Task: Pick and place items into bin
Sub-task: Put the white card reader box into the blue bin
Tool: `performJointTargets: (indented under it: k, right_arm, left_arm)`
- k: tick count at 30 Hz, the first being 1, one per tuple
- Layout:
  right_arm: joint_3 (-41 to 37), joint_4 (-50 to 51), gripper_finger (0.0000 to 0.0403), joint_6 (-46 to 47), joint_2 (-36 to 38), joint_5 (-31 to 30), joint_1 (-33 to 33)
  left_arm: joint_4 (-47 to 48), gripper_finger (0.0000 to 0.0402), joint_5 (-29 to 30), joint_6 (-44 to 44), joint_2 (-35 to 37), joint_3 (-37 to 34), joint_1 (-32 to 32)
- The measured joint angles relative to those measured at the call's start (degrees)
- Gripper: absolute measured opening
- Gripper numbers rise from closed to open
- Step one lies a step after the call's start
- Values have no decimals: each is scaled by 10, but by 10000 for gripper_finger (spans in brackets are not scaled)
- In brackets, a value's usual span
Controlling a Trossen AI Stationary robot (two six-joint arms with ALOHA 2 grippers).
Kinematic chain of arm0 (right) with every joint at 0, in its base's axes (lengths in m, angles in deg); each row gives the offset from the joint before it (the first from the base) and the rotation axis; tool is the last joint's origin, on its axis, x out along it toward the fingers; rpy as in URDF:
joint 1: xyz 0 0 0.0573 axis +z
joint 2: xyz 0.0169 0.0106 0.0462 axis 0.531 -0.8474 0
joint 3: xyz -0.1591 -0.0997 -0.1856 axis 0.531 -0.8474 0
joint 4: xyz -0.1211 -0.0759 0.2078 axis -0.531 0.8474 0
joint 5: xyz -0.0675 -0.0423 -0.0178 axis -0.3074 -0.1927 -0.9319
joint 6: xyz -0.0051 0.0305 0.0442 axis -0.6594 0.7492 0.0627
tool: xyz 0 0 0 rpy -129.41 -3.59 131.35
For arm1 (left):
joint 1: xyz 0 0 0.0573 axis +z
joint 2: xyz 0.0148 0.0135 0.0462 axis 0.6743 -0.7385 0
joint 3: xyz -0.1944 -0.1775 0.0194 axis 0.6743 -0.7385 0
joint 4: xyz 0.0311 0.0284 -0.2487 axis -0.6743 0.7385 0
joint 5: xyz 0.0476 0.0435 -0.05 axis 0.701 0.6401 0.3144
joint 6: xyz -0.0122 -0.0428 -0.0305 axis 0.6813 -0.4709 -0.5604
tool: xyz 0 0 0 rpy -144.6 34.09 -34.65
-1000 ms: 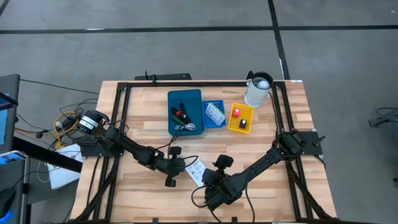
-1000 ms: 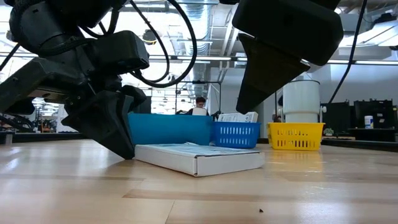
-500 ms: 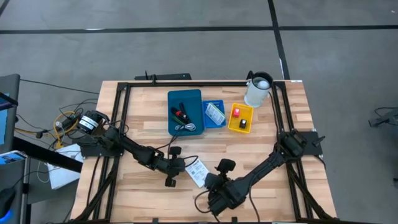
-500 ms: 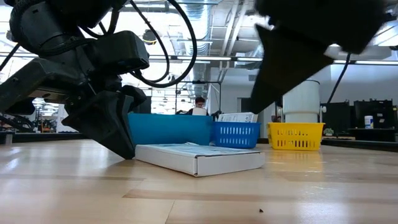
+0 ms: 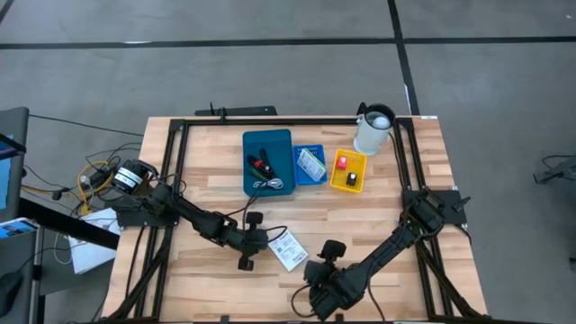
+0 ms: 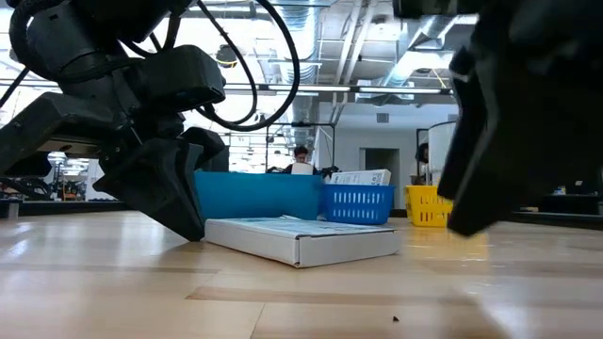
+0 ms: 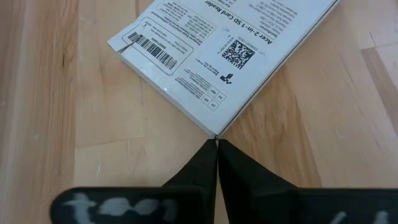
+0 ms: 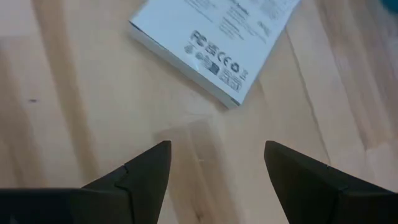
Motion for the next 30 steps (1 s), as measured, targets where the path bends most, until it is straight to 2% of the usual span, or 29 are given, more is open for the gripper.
performJointTargets:
  k: [5,8,13,24,30]
  right_arm:
    - [-57,-30,255,48,2,-8,-6]
    - [-68,-34,255,66,3,-33,-2]
    - [-81,-88,255,28,2,-51,-3]
    - [-116,-141,255,13,4,-55,-17]
    - [-118,-155,255,-31,3,-51,-27]
  left_arm:
    - [1,3,2,1,0,0,0]
    - [2,3,3,19,0,0,0]
    - [2,9,5,29,0,0,0]
    - [4,115,29,37,0,0,0]
    - [4,151,28,44,0,0,0]
